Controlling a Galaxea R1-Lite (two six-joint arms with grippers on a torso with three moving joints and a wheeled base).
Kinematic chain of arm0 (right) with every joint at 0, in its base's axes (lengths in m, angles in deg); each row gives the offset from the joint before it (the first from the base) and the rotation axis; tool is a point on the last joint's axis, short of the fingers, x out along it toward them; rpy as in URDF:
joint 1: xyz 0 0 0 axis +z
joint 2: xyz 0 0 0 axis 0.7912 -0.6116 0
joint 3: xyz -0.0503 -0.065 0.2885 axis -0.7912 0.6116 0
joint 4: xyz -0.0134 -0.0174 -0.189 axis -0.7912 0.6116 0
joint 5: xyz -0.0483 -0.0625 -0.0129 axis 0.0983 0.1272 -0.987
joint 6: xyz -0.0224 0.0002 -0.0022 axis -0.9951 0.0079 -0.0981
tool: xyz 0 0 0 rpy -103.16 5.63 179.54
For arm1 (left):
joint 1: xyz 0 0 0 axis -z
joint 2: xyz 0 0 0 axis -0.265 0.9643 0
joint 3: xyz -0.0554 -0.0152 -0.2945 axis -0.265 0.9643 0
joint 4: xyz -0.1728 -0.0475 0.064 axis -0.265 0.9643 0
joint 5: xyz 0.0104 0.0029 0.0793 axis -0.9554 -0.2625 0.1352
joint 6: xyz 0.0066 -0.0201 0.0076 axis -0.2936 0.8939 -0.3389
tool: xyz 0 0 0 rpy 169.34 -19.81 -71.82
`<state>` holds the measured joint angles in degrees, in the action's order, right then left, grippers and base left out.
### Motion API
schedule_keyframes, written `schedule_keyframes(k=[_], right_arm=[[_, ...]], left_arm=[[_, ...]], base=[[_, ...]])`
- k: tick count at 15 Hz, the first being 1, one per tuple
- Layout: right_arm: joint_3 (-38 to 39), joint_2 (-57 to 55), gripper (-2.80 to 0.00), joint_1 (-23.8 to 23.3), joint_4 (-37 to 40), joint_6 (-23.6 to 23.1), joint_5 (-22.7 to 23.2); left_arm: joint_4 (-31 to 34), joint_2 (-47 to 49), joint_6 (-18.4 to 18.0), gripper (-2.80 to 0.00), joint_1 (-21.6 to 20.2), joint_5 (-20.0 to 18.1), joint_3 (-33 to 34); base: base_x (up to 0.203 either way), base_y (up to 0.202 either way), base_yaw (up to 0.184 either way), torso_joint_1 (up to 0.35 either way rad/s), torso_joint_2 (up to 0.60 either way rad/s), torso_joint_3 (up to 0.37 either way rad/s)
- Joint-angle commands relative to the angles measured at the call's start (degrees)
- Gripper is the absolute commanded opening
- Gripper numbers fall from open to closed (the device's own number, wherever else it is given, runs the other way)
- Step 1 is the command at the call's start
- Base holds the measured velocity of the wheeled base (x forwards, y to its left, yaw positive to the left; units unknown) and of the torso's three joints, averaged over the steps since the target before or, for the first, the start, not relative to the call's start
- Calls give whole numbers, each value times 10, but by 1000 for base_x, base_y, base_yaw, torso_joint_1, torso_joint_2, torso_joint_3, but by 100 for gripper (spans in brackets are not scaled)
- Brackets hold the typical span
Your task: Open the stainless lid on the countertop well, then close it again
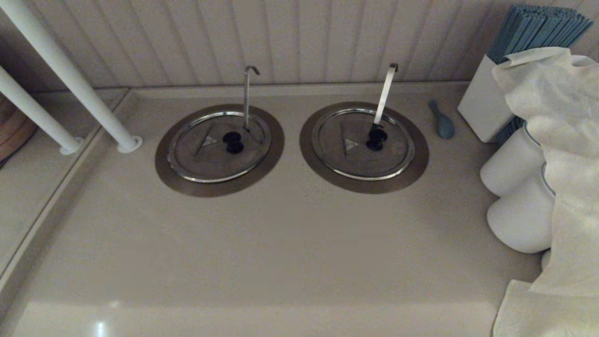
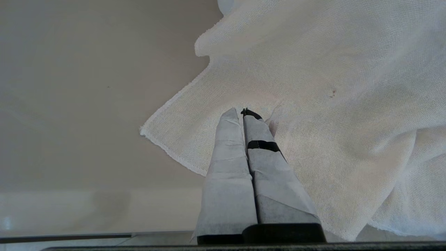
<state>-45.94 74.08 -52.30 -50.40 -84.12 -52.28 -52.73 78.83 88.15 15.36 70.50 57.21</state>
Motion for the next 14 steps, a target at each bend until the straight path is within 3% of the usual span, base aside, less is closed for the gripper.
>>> schedule_keyframes(k=[1,14], right_arm=[[0,0,-280,0,0,1,1],[0,0,-280,0,-1,1,1]], left_arm=[[-2,2,2,-280,1,-1,0],[-8,2,2,-280,0,-1,2]], base=[[0,0,0,0,0,0],[0,0,0,0,0,0]])
